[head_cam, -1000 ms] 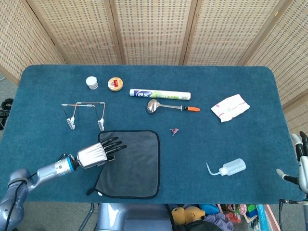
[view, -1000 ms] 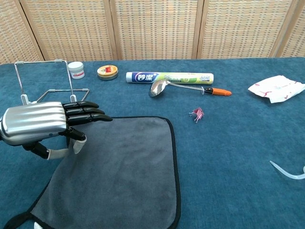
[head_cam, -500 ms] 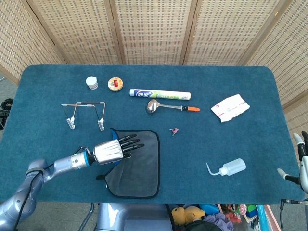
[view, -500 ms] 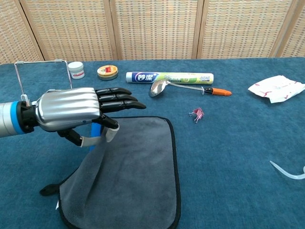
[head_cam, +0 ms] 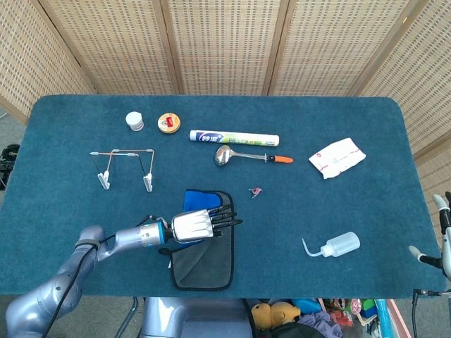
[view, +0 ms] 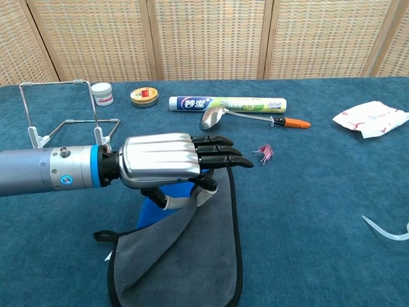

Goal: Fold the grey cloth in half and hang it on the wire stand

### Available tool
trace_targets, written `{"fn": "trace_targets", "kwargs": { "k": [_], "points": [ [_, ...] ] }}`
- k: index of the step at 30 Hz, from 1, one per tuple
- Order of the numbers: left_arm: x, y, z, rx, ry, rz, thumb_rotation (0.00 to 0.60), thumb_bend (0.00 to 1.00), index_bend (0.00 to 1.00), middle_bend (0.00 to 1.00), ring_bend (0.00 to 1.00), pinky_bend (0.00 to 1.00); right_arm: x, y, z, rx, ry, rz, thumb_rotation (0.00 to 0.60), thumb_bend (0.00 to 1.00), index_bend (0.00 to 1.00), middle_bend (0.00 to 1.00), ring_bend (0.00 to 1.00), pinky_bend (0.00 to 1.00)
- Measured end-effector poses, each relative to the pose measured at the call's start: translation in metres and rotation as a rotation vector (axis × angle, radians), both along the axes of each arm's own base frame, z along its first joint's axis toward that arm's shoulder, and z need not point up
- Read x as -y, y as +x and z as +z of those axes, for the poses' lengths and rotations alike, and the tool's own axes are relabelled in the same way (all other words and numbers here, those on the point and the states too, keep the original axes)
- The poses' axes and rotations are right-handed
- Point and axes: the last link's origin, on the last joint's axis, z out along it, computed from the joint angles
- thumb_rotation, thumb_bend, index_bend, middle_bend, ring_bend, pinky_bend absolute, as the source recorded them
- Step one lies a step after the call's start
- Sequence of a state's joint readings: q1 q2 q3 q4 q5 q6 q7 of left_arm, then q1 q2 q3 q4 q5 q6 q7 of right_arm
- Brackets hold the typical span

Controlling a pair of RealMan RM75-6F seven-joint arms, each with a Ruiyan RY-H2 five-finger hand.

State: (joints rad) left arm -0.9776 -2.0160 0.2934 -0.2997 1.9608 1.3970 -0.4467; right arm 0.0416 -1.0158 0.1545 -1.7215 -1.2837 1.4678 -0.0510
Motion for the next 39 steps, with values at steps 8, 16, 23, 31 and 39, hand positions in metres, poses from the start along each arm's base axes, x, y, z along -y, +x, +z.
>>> {"fn": "trace_targets", "kwargs": {
  "k": [8, 16, 23, 31, 39],
  "points": [
    [0.000, 0.011, -0.011, -0.020, 0.008, -0.027, 0.600, 0.46, 0.66, 0.00, 0.00, 0.00, 0.000, -0.001, 0.002, 0.003, -0.006, -0.006, 0.600, 0.00, 0.00, 0.00, 0.00, 0.00],
    [-0.002, 0.020, -0.012, -0.019, 0.021, -0.060, 0.600, 0.36, 0.40, 0.00, 0.00, 0.00, -0.001, -0.001, 0.004, 0.010, -0.012, -0.005, 0.600, 0.00, 0.00, 0.00, 0.00, 0.00],
    [-0.004, 0.026, -0.014, 0.006, 0.045, -0.040, 0.600, 0.19, 0.00, 0.00, 0.00, 0.01, -0.003, 0.000, 0.005, 0.013, -0.014, -0.001, 0.600, 0.00, 0.00, 0.00, 0.00, 0.00],
    [-0.005, 0.036, 0.002, 0.099, 0.033, -0.019, 0.600, 0.18, 0.00, 0.00, 0.00, 0.01, -0.004, 0.001, 0.005, 0.015, -0.011, 0.006, 0.600, 0.00, 0.00, 0.00, 0.00, 0.00],
    [-0.008, 0.016, 0.046, 0.073, 0.002, -0.056, 0.600, 0.18, 0.23, 0.00, 0.00, 0.01, -0.006, 0.002, 0.005, 0.017, -0.007, 0.012, 0.600, 0.00, 0.00, 0.00, 0.00, 0.00]
  ]
}}
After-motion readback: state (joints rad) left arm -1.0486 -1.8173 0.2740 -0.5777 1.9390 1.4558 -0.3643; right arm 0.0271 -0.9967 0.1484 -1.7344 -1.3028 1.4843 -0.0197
